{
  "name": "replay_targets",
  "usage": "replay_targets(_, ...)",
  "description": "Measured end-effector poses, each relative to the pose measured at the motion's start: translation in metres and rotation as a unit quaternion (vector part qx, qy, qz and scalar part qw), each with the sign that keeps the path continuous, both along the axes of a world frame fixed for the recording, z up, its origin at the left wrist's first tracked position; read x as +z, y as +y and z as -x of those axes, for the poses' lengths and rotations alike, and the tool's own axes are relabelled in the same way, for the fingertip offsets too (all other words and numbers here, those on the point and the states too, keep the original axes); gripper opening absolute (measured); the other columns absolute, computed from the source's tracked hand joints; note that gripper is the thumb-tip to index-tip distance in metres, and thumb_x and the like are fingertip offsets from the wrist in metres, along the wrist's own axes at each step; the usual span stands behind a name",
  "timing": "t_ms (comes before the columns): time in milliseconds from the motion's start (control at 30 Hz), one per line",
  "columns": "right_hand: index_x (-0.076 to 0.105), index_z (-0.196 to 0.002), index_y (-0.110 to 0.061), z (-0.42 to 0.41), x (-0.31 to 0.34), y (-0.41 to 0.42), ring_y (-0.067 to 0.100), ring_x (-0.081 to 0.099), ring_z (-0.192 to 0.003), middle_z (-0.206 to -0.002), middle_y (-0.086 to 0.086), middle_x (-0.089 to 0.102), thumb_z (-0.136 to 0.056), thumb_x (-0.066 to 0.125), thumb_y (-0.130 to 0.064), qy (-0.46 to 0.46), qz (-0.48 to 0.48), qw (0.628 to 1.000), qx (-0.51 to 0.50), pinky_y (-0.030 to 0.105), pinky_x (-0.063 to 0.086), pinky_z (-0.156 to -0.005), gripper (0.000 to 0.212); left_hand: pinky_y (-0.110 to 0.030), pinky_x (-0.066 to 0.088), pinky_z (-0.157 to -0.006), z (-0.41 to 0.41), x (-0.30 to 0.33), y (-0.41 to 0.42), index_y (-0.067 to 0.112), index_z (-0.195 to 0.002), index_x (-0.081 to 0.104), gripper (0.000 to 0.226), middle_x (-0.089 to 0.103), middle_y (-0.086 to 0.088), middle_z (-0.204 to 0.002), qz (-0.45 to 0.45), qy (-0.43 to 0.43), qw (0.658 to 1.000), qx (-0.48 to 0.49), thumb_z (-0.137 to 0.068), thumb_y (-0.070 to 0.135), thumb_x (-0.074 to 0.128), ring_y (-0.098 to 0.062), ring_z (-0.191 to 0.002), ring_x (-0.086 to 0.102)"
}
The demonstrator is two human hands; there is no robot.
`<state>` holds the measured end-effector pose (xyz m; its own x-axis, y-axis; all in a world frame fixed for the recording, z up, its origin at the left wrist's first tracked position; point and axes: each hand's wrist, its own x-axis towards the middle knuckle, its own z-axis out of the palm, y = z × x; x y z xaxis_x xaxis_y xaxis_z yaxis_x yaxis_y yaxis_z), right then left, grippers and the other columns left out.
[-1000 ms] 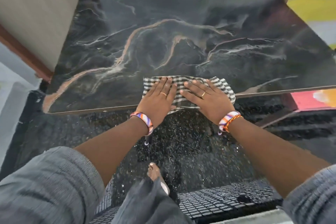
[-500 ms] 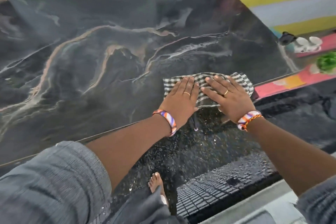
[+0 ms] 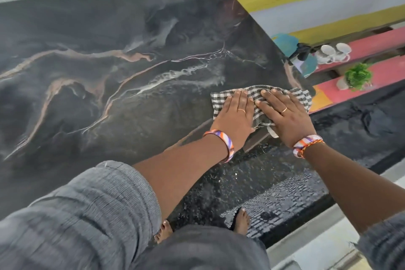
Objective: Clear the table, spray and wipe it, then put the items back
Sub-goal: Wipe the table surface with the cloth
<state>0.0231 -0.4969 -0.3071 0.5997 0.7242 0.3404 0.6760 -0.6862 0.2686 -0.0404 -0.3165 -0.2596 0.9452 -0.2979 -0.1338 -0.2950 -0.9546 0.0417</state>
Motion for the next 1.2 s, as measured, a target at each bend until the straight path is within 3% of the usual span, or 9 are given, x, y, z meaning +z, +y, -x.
replay_targets(133, 0.043, -0.127, -0.017, -0.026, -0.004, -0.026, 0.030, 0.046, -0.119, -0.131, 0.013, 0.059, -0.072, 0.046, -0.028, -0.001, -0.009, 1.000, 0.023, 0.045, 0.026, -0.103, 0.057, -0.044, 0.004, -0.120, -0.018, -0.002, -0.028, -0.002, -0.146, 0.010, 0.063, 0.006, -0.024, -0.156, 0.012, -0.025, 0.999, 0.020, -0.098, 0.027, 0.038, -0.036, -0.146, 0.003)
replay_targets(267, 0.041, -0.129, -0.018, -0.052, -0.005, -0.058, 0.030, 0.038, -0.122, -0.131, 0.013, 0.058, -0.074, 0.049, -0.015, -0.003, -0.007, 0.998, 0.069, 0.046, 0.025, -0.104, 0.056, -0.046, 0.003, -0.119, -0.040, 0.011, -0.052, 0.014, -0.141, 0.026, 0.066, 0.003, -0.019, -0.158, 0.033, 0.012, 0.998, 0.052, -0.089, 0.049, 0.048, -0.036, -0.146, -0.004)
replay_targets(400, 0.040, -0.131, -0.017, -0.059, -0.001, -0.070, 0.030, 0.036, -0.124, -0.138, 0.010, 0.048, -0.064, 0.072, -0.012, 0.027, 0.006, 0.995, 0.100, 0.049, 0.020, -0.107, 0.075, -0.053, 0.017, -0.112, -0.056, 0.024, -0.067, 0.024, -0.133, 0.038, 0.073, 0.032, -0.013, -0.146, 0.029, 0.012, 0.991, 0.126, -0.076, 0.069, 0.049, -0.035, -0.134, 0.030)
replay_targets(567, 0.035, -0.130, -0.012, -0.018, -0.008, -0.066, 0.028, 0.033, -0.128, -0.137, 0.004, 0.033, -0.072, 0.057, -0.023, 0.072, -0.116, 0.988, 0.066, 0.056, 0.012, -0.110, 0.063, -0.040, 0.034, -0.091, -0.041, 0.029, -0.085, 0.017, -0.128, 0.038, 0.050, 0.053, -0.010, -0.121, -0.028, -0.026, 0.995, 0.089, -0.087, 0.042, 0.053, -0.031, -0.110, 0.053)
replay_targets(733, 0.030, -0.128, -0.015, 0.040, -0.027, -0.049, 0.035, 0.039, -0.120, -0.131, 0.013, 0.032, -0.076, 0.052, -0.034, 0.233, -0.205, 0.945, 0.104, 0.049, 0.045, -0.096, 0.060, -0.033, 0.043, -0.077, 0.001, 0.022, -0.064, 0.012, -0.116, 0.049, 0.034, 0.067, -0.007, -0.100, -0.036, -0.014, 0.999, -0.013, -0.083, 0.012, 0.056, -0.029, -0.091, 0.068)
replay_targets(867, 0.027, -0.130, -0.021, 0.069, -0.023, -0.014, 0.033, 0.056, -0.110, -0.135, 0.016, 0.035, -0.072, 0.059, -0.039, 0.445, -0.208, 0.867, 0.087, 0.037, 0.053, -0.081, 0.068, -0.020, 0.041, -0.041, 0.046, 0.016, -0.025, 0.014, -0.083, 0.063, 0.034, 0.064, -0.001, -0.056, -0.050, -0.019, 0.998, -0.028, -0.052, 0.012, 0.077, -0.021, -0.048, 0.066)
replay_targets(967, 0.022, -0.143, -0.020, 0.086, -0.020, 0.028, 0.028, 0.057, -0.113, -0.135, 0.008, 0.049, -0.075, 0.068, -0.031, 0.559, -0.138, 0.814, 0.071, 0.037, 0.049, -0.090, 0.083, -0.031, 0.047, -0.046, 0.077, 0.010, 0.014, 0.007, -0.106, 0.059, 0.038, 0.068, -0.009, -0.078, -0.043, 0.026, 0.998, 0.022, -0.069, 0.007, 0.066, -0.030, -0.068, 0.068)
replay_targets(1067, 0.034, -0.140, -0.021, 0.103, -0.022, 0.073, 0.021, 0.046, -0.123, -0.137, 0.003, 0.046, -0.075, 0.072, -0.028, 0.588, -0.073, 0.797, 0.115, 0.029, 0.039, -0.101, 0.076, -0.026, 0.044, -0.035, 0.116, 0.003, 0.050, 0.007, -0.108, 0.059, 0.059, 0.068, -0.006, -0.071, -0.053, -0.012, 0.998, 0.039, -0.051, 0.003, 0.075, -0.027, -0.056, 0.067)
replay_targets(1200, 0.066, -0.107, -0.013, 0.124, -0.024, 0.124, 0.012, 0.053, -0.113, -0.122, 0.004, 0.061, -0.068, 0.075, -0.021, 0.613, -0.054, 0.769, 0.175, 0.026, 0.041, -0.097, 0.041, -0.037, 0.055, -0.056, 0.160, 0.001, 0.076, 0.008, -0.130, 0.043, 0.065, 0.065, -0.010, -0.098, -0.007, 0.058, 0.995, 0.081, -0.069, 0.002, 0.065, -0.030, -0.087, 0.066)
